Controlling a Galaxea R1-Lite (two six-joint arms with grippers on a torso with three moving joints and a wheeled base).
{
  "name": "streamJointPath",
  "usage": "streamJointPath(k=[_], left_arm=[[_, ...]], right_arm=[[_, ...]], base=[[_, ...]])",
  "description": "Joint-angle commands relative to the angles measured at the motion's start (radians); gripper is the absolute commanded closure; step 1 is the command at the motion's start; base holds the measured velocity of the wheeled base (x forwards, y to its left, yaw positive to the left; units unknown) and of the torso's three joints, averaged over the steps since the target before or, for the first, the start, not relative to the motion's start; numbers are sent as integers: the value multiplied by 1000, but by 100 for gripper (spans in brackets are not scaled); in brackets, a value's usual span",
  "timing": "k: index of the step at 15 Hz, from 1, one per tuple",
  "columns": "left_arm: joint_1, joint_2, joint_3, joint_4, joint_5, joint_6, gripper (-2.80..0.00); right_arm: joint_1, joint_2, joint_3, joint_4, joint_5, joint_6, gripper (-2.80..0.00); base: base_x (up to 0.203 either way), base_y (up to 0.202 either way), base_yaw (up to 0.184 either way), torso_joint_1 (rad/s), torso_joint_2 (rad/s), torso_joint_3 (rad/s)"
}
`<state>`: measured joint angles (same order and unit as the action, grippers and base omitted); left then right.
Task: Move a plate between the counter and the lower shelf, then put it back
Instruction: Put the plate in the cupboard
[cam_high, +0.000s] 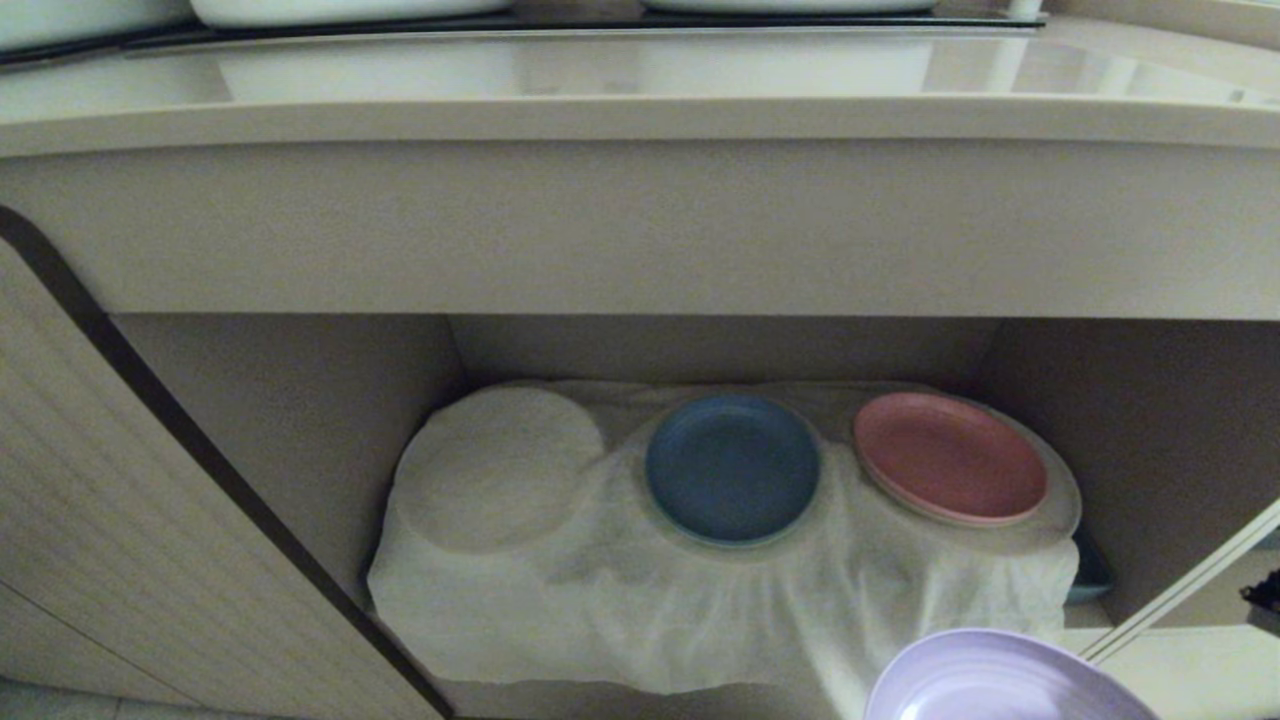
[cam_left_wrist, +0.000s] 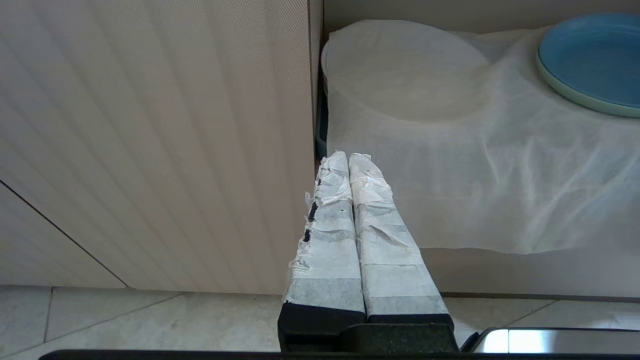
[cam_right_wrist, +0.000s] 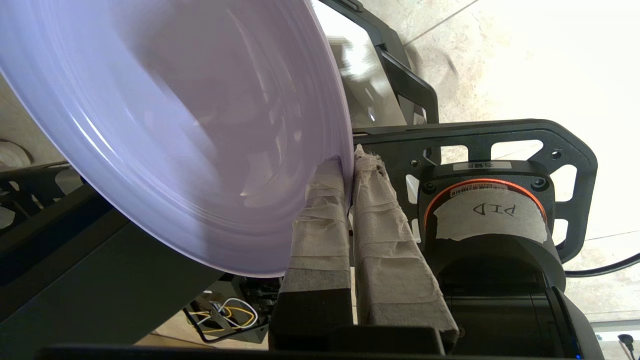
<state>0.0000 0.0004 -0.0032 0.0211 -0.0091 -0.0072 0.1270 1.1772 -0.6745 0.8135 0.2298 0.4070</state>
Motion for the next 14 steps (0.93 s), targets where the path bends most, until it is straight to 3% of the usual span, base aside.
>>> streamJointPath(k=[1, 14], left_arm=[[0, 0, 0, 0, 0, 0, 0], [0, 0, 0, 0, 0, 0, 0]], right_arm=[[0, 1, 0, 4, 2, 3, 0], [5, -1, 3, 3, 2, 26, 0]], base=[[0, 0, 0, 0, 0, 0], [0, 0, 0, 0, 0, 0]])
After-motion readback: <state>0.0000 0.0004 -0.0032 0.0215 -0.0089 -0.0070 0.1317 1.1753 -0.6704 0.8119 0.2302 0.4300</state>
